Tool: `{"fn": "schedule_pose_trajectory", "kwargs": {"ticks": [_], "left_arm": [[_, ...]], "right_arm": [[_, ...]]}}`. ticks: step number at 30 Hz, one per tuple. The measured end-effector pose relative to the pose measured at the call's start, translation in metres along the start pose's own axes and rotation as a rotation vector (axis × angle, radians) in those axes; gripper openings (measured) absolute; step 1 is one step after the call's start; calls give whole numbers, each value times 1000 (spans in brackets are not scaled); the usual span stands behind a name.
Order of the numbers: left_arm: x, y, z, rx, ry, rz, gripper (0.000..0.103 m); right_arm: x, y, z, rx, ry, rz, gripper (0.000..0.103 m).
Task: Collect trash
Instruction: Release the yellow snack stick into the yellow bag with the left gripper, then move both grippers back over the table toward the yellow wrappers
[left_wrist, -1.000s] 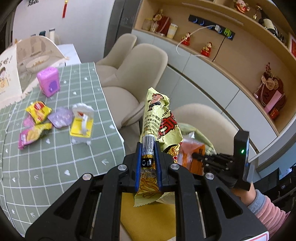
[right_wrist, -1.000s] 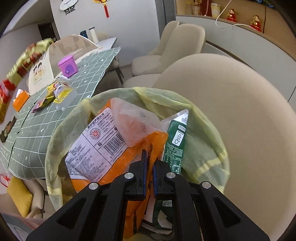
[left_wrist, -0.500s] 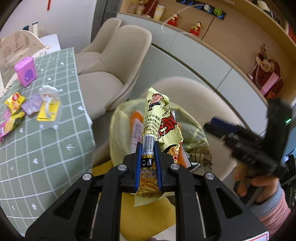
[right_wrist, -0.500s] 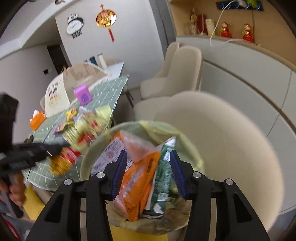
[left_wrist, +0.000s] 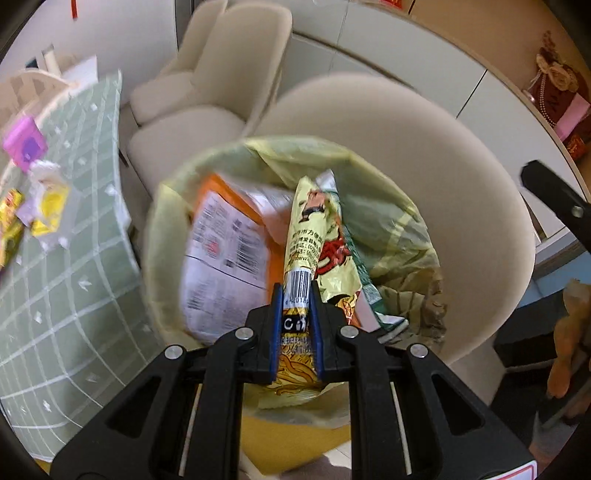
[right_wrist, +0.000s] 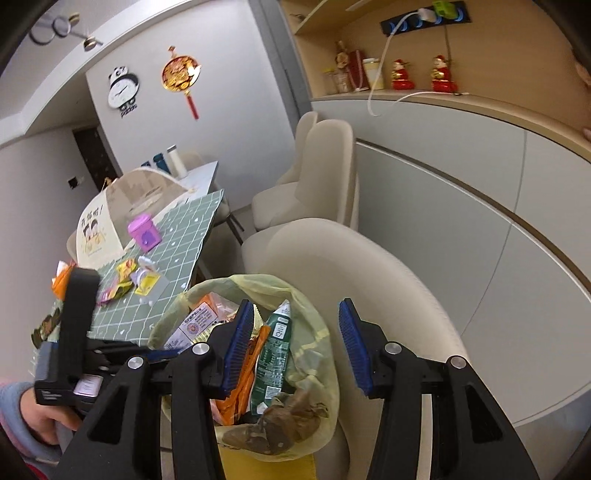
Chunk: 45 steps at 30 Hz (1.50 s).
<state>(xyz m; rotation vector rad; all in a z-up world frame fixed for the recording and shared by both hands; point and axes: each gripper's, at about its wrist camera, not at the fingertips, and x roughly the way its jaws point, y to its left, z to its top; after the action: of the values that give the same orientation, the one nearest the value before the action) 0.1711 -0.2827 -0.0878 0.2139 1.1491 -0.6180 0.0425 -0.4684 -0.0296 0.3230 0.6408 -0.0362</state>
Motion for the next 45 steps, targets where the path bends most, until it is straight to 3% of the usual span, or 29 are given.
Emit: {"fn": "schedule_pose_trajectory", "kwargs": {"ticks": [3, 10, 16, 23, 29, 32, 36, 41, 45], "left_arm": [[16, -2, -1, -18, 49, -4, 11], [8, -7, -8, -35, 16, -68, 16], [-22, 5, -19, -66, -57, -137, 31], [-69, 39, -34, -120, -168, -121, 31], [-103, 102, -51, -170, -246, -18, 31], [-116, 152, -63, -198, -265, 41, 31], [-121, 215, -72, -249, -268, 108, 31], [-125, 306, -87, -405, -263, 115, 31], [-132, 361, -93, -458, -276, 104, 31]], "right_arm": [[-5, -4, -4, 25, -2, 3, 45], [-14, -10, -19, 38, 7, -14, 45], [-10, 3, -21, 29, 11, -7, 46], [6, 39, -17, -3, 18, 37, 46], [32, 95, -14, -70, 32, 102, 47], [44, 133, -11, -114, 19, 108, 54], [64, 187, -9, -183, 13, 158, 56], [105, 244, -12, -238, 103, 182, 56], [141, 280, -11, -218, 171, 213, 56]]}}
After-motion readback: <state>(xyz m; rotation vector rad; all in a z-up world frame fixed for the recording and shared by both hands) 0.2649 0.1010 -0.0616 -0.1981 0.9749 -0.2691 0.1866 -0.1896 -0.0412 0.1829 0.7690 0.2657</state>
